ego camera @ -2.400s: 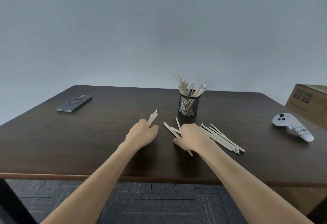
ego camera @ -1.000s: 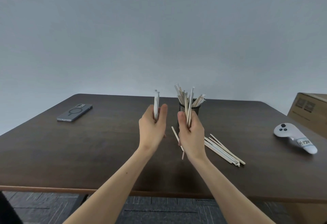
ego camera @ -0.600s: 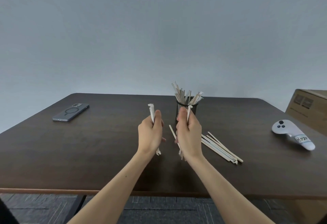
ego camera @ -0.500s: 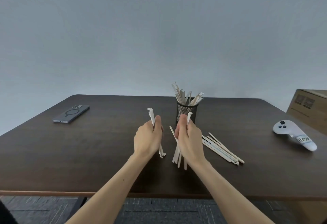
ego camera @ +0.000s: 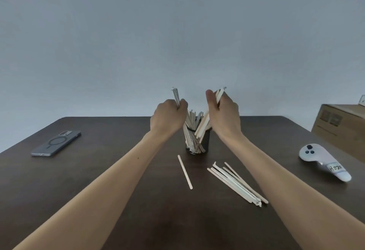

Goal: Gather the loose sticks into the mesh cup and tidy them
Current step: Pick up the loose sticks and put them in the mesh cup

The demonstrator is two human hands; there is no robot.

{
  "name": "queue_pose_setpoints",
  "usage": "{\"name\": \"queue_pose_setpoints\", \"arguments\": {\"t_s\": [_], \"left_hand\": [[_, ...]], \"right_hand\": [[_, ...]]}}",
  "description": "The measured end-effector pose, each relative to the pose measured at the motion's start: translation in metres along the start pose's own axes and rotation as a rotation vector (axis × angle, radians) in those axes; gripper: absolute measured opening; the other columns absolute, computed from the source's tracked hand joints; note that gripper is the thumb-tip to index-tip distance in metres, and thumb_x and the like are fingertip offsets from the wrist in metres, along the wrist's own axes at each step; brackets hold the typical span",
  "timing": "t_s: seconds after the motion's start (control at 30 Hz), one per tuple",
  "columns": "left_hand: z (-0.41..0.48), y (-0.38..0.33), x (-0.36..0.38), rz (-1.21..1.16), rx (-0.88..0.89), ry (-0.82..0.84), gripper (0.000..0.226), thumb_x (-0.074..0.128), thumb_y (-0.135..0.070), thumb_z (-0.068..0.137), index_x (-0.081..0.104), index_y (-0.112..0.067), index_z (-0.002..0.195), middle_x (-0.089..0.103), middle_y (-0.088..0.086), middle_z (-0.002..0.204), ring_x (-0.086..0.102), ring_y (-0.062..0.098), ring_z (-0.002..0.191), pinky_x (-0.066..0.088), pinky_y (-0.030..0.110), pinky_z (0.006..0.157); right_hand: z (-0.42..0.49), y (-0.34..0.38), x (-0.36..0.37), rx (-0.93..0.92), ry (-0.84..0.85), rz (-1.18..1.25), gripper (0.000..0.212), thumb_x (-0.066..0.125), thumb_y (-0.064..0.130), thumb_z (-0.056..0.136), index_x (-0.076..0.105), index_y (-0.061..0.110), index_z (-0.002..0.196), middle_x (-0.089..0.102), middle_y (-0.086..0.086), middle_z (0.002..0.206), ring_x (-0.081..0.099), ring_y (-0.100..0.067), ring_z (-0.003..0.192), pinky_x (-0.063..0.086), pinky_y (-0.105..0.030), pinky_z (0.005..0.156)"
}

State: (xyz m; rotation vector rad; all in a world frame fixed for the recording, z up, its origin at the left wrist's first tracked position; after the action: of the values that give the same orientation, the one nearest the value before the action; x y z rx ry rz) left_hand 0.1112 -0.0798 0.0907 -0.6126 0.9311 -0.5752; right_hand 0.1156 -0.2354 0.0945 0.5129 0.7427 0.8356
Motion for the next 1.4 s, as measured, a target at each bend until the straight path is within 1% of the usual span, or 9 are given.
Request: {"name": "queue_pose_setpoints", "arguments": {"t_s": [0.17,0.37,0.5,0.6,0.87,1.0,1.17,1.27,1.4], "left_hand": [[0.039,-0.024,0.022,0.078,0.069,-0.017,0.049,0.041,-0.038,0.098,0.055,-0.009,0.060,0.072,0.006,0.058,0.068,0.030,0.067,0.051,0.031,0.065],[0.063,-0.010,0.056,0.177,0.053,0.064,0.060,0.042,-0.052,0.098,0.061,-0.005,0.067,0.074,0.008,0.070,0.070,0.031,0.074,0.058,0.039,0.076],[0.056,-0.007,0.060,0.258,0.034,0.026,0.067,0.045,-0.069,0.092,0.060,-0.009,0.118,0.072,0.008,0.105,0.067,0.033,0.104,0.045,0.037,0.079],[0.045,-0.009,0.045,0.232,0.042,-0.082,0.077,0.047,-0.073,0.090,0.044,-0.014,0.140,0.073,0.005,0.100,0.067,0.031,0.106,0.038,0.036,0.078],[-0.018,0.023,0.015,0.047,-0.027,-0.119,0.055,0.039,-0.068,0.095,0.047,-0.024,0.127,0.061,-0.004,0.060,0.067,0.027,0.080,0.051,0.040,0.079],[-0.059,0.037,0.010,0.047,-0.121,-0.096,0.042,0.039,-0.058,0.102,0.053,-0.023,0.120,0.064,-0.004,0.077,0.061,0.027,0.085,0.041,0.037,0.074],[-0.095,0.062,0.029,0.318,-0.219,0.232,0.033,0.051,-0.055,0.097,0.064,-0.026,0.105,0.068,-0.005,0.103,0.063,0.023,0.099,0.039,0.033,0.078],[-0.106,0.063,0.037,0.429,-0.176,0.308,0.033,0.056,-0.055,0.093,0.067,-0.028,0.108,0.070,-0.005,0.112,0.065,0.024,0.109,0.040,0.032,0.077],[-0.111,0.058,0.038,0.491,-0.121,0.360,0.029,0.063,-0.050,0.091,0.073,-0.034,0.112,0.071,-0.006,0.114,0.065,0.022,0.111,0.042,0.030,0.077]], "right_hand": [[0.043,-0.011,0.008,-0.037,-0.041,-0.037,0.041,0.036,0.046,0.104,0.039,0.017,0.076,0.042,0.004,0.056,0.045,-0.014,0.051,0.030,-0.032,0.052],[0.057,-0.033,0.029,-0.001,0.031,-0.292,0.047,0.030,0.056,0.101,0.053,0.015,0.094,0.056,0.003,0.070,0.061,-0.027,0.074,0.045,-0.035,0.066],[0.053,-0.040,0.029,0.110,0.061,-0.286,0.054,0.033,0.067,0.093,0.060,0.022,0.108,0.060,0.005,0.108,0.063,-0.022,0.094,0.036,-0.033,0.075],[0.045,-0.042,0.017,0.127,-0.018,-0.272,0.057,0.035,0.066,0.093,0.056,0.021,0.122,0.054,0.002,0.123,0.063,-0.023,0.101,0.036,-0.034,0.077],[-0.018,-0.047,-0.012,0.228,-0.030,-0.201,0.032,0.041,0.044,0.099,0.058,0.018,0.106,0.060,0.001,0.109,0.056,-0.020,0.081,0.039,-0.033,0.072],[-0.061,-0.052,-0.014,0.254,0.106,-0.258,0.028,0.042,0.042,0.099,0.060,0.022,0.104,0.061,0.004,0.107,0.061,-0.019,0.085,0.042,-0.033,0.074],[-0.093,-0.059,-0.025,0.198,0.338,-0.575,0.031,0.050,0.038,0.096,0.069,0.022,0.115,0.059,-0.002,0.118,0.062,-0.024,0.104,0.045,-0.033,0.079],[-0.108,-0.069,-0.024,0.173,0.513,-0.785,0.040,0.048,0.039,0.096,0.062,0.017,0.126,0.054,-0.007,0.129,0.052,-0.028,0.121,0.042,-0.037,0.095],[-0.125,-0.072,-0.017,0.131,0.584,-0.806,0.036,0.044,0.029,0.098,0.061,0.017,0.126,0.052,-0.008,0.130,0.048,-0.027,0.123,0.043,-0.038,0.093]]}}
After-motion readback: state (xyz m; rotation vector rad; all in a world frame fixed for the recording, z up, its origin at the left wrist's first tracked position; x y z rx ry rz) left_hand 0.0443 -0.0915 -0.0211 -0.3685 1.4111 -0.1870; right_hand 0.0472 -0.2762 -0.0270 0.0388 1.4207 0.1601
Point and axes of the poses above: each hand's wrist, its own z-axis towards the middle knuckle, its own x-axis out of the palm, y = z × x, the point moved 2 cm from there along z, towards the middle knuckle
